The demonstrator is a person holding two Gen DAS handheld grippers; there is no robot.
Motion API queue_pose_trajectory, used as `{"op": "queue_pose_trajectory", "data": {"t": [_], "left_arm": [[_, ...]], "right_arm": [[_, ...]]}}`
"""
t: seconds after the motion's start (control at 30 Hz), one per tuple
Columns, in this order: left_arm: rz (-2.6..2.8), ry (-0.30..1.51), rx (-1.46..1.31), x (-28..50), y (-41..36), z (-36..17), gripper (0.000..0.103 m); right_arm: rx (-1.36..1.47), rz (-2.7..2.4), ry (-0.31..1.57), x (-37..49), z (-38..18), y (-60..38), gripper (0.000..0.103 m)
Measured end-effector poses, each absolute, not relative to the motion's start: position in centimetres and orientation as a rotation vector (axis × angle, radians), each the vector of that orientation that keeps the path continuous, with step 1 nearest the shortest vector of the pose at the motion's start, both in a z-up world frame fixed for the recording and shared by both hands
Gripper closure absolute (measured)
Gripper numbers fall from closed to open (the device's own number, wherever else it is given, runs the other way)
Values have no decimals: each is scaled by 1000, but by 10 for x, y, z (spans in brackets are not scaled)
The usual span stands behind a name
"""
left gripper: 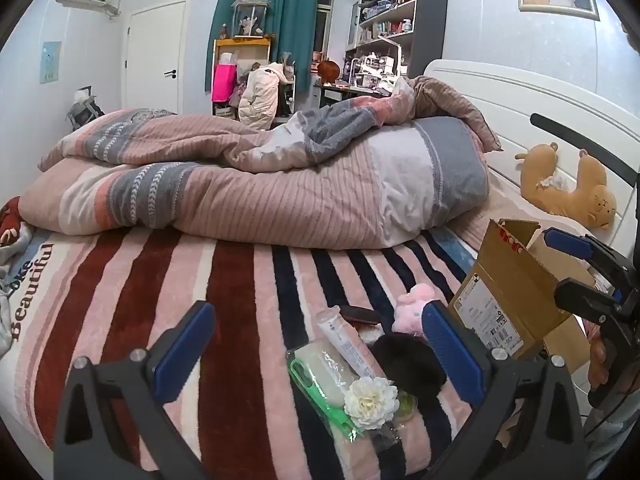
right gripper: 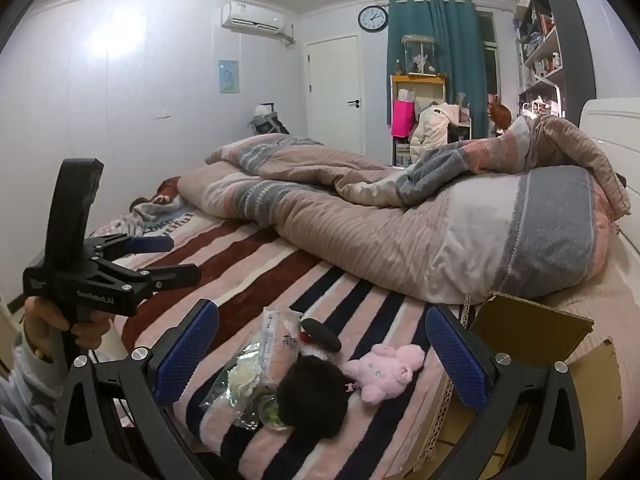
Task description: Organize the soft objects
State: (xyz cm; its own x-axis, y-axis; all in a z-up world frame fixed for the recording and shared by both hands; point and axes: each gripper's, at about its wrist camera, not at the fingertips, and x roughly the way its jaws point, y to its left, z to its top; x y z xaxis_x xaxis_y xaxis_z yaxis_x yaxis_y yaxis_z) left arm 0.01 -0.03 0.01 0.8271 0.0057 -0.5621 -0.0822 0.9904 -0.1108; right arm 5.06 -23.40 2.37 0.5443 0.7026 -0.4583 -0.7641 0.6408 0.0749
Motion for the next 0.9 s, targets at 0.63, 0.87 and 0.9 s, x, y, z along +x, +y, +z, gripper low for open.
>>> {"op": "queue_pose_trajectory", "data": {"t": [0.63,0.87,0.9], "left_arm": [[47,591,-127,0,-1,0,0],[47,591,-125,0,-1,0,0],[48,591,-124,0,-1,0,0]], "right_arm": [[-148,877,476,49,23,-233,0],[-150,879,478,49,21,-230,0],[-149,879,478,48,21,-230,0]]}}
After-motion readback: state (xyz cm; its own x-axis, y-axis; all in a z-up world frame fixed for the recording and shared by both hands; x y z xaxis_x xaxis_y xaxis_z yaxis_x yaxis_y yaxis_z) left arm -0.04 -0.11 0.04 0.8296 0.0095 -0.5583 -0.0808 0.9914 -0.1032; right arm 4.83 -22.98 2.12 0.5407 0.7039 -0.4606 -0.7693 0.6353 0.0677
